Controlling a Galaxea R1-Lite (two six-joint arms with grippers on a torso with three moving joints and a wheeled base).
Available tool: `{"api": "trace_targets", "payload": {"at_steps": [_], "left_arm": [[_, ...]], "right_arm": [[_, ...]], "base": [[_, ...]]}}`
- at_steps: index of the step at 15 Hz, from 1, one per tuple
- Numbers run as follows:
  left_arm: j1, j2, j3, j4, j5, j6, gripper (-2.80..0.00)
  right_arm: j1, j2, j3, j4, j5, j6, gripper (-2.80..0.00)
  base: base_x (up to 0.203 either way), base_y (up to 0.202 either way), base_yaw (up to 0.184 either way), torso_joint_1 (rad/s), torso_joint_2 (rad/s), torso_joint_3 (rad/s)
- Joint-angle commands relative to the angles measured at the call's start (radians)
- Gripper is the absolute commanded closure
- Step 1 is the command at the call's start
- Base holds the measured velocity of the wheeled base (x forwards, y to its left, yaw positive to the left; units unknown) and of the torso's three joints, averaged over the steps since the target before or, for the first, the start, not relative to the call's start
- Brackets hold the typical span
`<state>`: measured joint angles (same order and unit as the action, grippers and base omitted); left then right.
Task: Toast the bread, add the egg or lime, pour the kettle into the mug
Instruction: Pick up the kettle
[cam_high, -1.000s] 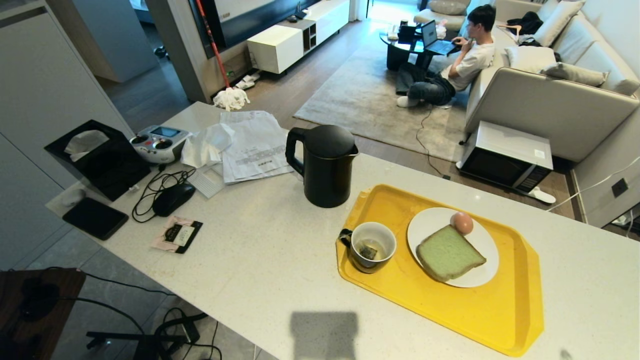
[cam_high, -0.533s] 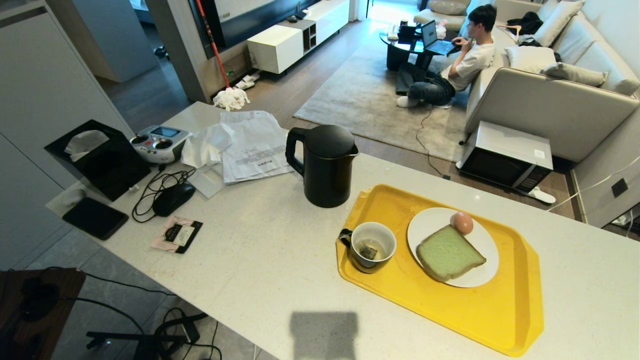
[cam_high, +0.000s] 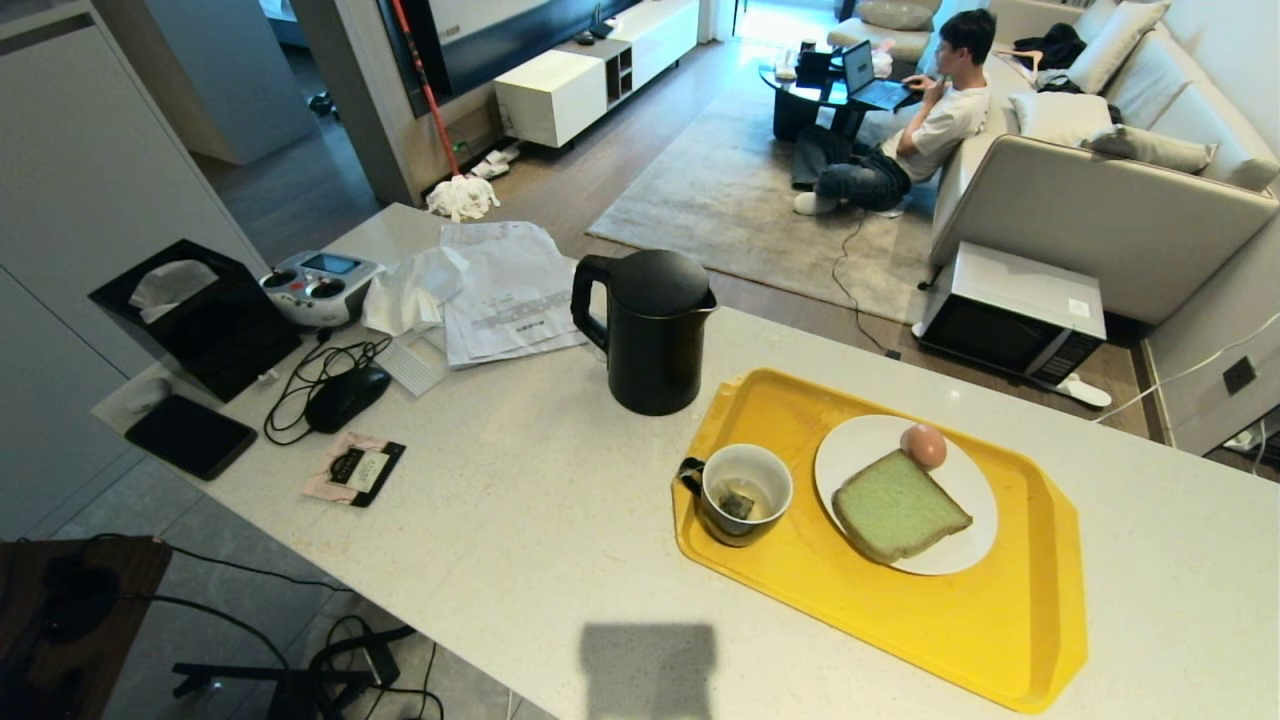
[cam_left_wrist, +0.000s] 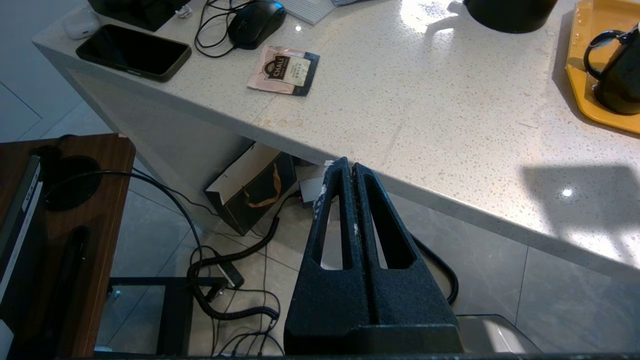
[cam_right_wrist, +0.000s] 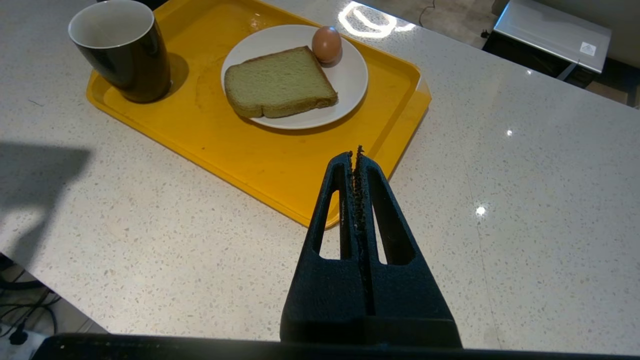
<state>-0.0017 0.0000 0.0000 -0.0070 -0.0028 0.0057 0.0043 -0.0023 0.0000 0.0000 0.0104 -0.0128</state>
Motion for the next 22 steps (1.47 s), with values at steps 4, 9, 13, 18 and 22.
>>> {"api": "trace_targets", "payload": {"at_steps": [4,9,13,18,22], "left_arm": [[0.0,0.0,0.0,-0.001,0.0,-0.001,0.0],[0.0,0.0,0.0,-0.001,0.0,-0.001,0.0],[0.0,0.0,0.0,-0.001,0.0,-0.001,0.0],[0.0,0.0,0.0,-0.001,0.0,-0.001,0.0],[0.0,0.0,0.0,-0.002,0.0,-0.002,0.0]], "right_arm": [[0.0,0.002,0.002,0.0,0.0,-0.001,0.0],[0.0,0.002,0.002,0.0,0.0,-0.001,0.0],[0.0,0.002,0.002,0.0,0.0,-0.001,0.0],[0.0,0.002,0.002,0.0,0.0,-0.001,0.0],[0.0,0.002,0.002,0.0,-0.003,0.002,0.0]], "base": [[0.0,0.0,0.0,0.0,0.0,0.0],[0.0,0.0,0.0,0.0,0.0,0.0],[0.0,0.0,0.0,0.0,0.0,0.0],[0.0,0.0,0.0,0.0,0.0,0.0],[0.0,0.0,0.0,0.0,0.0,0.0]]}}
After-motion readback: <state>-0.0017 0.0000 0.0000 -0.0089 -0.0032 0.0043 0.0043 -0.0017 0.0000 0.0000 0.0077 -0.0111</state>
